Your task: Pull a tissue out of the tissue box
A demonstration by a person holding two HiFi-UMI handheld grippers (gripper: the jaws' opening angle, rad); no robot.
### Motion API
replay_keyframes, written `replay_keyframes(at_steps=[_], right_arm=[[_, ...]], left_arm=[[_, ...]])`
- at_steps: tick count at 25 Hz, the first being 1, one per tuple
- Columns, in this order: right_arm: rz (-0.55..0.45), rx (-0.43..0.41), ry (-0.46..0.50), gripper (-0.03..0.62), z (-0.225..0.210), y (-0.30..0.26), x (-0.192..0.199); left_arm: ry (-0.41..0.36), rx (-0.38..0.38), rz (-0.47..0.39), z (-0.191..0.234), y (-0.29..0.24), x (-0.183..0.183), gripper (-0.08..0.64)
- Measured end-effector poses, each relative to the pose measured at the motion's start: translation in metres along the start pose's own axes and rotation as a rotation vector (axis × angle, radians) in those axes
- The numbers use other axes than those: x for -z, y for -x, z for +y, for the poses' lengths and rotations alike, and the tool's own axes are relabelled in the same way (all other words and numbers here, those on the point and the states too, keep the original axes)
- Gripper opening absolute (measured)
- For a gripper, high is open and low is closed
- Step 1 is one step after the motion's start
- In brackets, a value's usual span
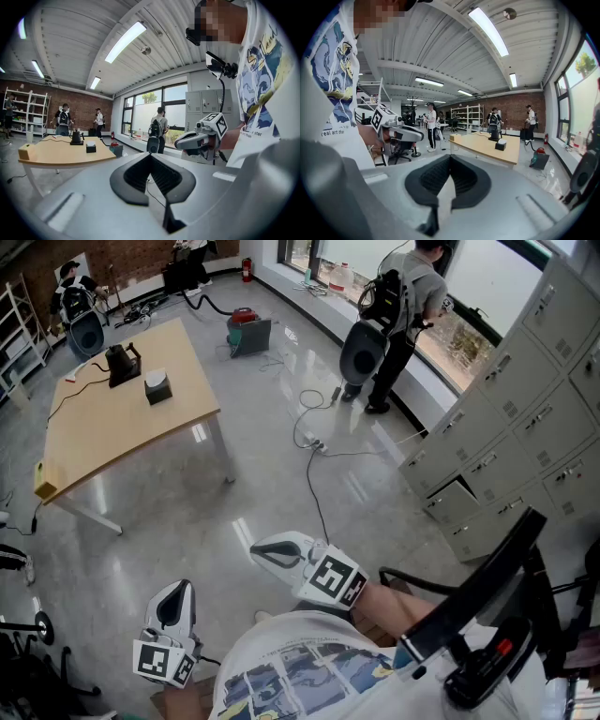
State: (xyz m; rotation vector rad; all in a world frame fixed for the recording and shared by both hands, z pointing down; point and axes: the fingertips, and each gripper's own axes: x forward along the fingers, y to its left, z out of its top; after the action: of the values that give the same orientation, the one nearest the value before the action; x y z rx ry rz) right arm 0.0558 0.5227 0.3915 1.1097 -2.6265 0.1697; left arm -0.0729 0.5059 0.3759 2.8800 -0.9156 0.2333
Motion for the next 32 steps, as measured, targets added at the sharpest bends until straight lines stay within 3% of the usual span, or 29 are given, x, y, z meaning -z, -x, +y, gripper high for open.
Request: replay_keyframes(at_steps=[5, 11, 23, 32], right_arm=[[0.0, -0.027, 0.019, 0.003, 0.002, -0.013, -0.006], [0.01, -0.037, -0.007, 0.003, 0.003, -0.019, -0.002], [0.018, -0.034, -0.002, 0.008, 0.019, -0.051, -0.006], [0.017, -0.018, -0.03, 0.017, -0.016, -0.074, -0.005]], left_arm=[[-0.014, -0.014, -0.003, 0.009, 0.0, 0.0, 0.002], [-0.003, 0.037, 0.009, 0.007, -0.003, 0.007, 0.002], [0.024, 0.016, -0.006, 0.042, 0.013, 0.012, 0.002], [0.045, -0.003, 0.01, 0.071, -0.015, 0.018, 0.002]])
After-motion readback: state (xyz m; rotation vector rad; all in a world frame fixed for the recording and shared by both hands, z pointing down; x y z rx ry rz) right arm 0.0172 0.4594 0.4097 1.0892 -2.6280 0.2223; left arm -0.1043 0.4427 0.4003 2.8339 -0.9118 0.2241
